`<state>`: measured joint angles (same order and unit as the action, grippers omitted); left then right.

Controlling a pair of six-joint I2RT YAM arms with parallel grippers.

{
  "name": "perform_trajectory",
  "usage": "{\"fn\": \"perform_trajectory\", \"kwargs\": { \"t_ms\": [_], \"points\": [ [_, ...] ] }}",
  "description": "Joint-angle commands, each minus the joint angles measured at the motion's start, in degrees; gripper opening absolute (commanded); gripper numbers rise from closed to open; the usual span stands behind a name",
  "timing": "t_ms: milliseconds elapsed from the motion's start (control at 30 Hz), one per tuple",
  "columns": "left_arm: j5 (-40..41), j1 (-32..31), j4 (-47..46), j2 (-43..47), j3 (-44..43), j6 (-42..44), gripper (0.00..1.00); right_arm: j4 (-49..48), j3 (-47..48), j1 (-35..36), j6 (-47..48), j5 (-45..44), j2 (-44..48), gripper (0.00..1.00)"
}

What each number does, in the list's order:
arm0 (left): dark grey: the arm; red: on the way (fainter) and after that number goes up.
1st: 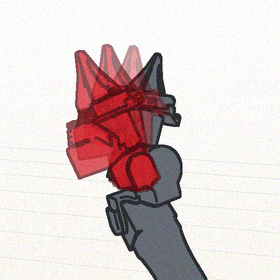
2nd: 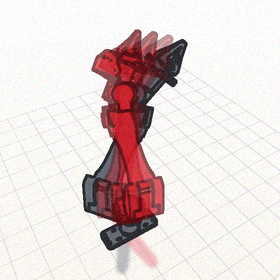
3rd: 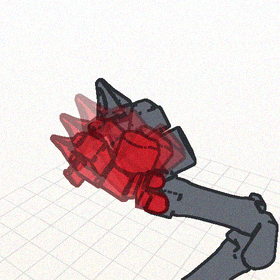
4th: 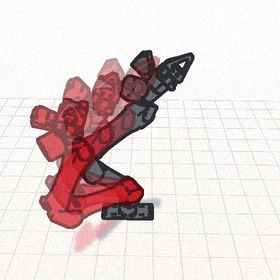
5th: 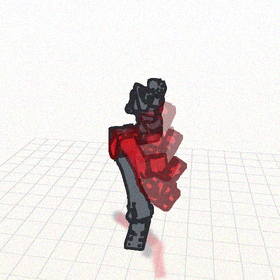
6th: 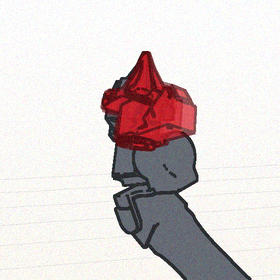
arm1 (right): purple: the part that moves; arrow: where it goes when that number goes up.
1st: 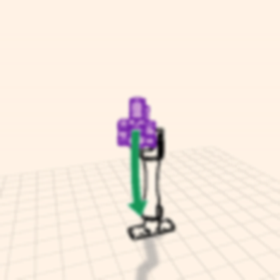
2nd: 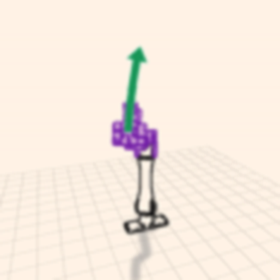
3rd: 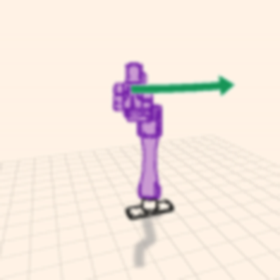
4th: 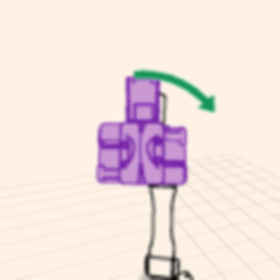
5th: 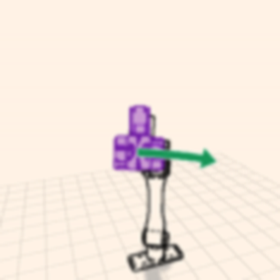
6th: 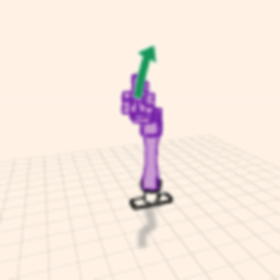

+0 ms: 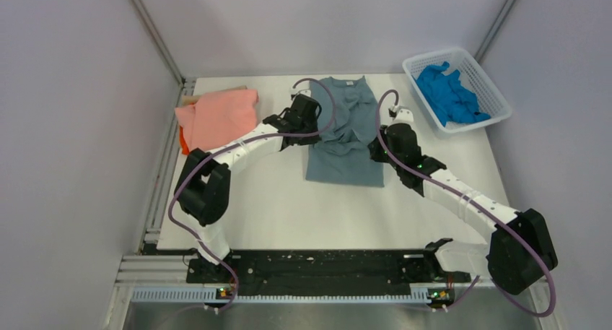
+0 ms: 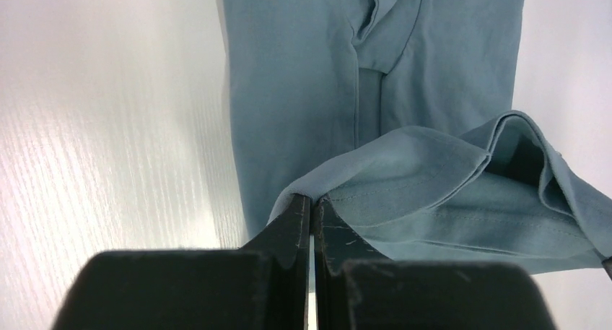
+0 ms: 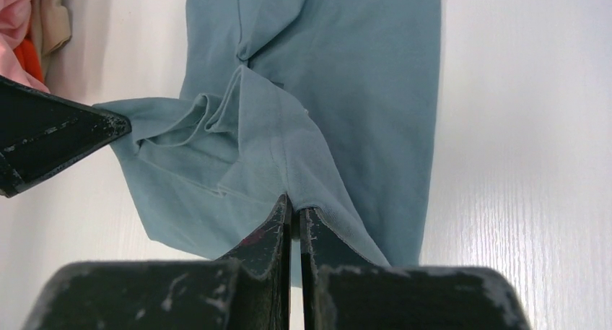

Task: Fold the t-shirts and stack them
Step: Fold the folded rectangular tshirt in 1/3 of the way

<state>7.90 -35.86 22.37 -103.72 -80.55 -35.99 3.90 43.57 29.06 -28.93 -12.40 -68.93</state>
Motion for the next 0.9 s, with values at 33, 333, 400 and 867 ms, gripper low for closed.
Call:
{"fn": "perform_trajectory", "kwargs": {
  "t_ms": [33, 333, 400, 867],
  "points": [
    [-2.5, 0.9, 0.0, -1.4, -2.7, 0.8, 0.0, -3.0, 1.1, -1.0, 1.0, 0.8, 0.4, 0.0],
    [-2.3, 1.2, 0.6, -0.7, -2.2, 0.2, 0.01, -2.8, 0.6, -1.2, 0.7, 0.4, 1.3, 0.0],
    [-2.0, 1.2, 0.5, -0.7, -2.2, 0.0, 0.01, -3.0, 0.7, -1.3, 0.7, 0.2, 1.1, 0.0],
    [-4.4, 5.1, -2.9, -8.9, -6.7, -2.2, 0.24, -11.5, 3.4, -6.0, -0.8, 2.8, -11.2, 0.03]
  ]
}}
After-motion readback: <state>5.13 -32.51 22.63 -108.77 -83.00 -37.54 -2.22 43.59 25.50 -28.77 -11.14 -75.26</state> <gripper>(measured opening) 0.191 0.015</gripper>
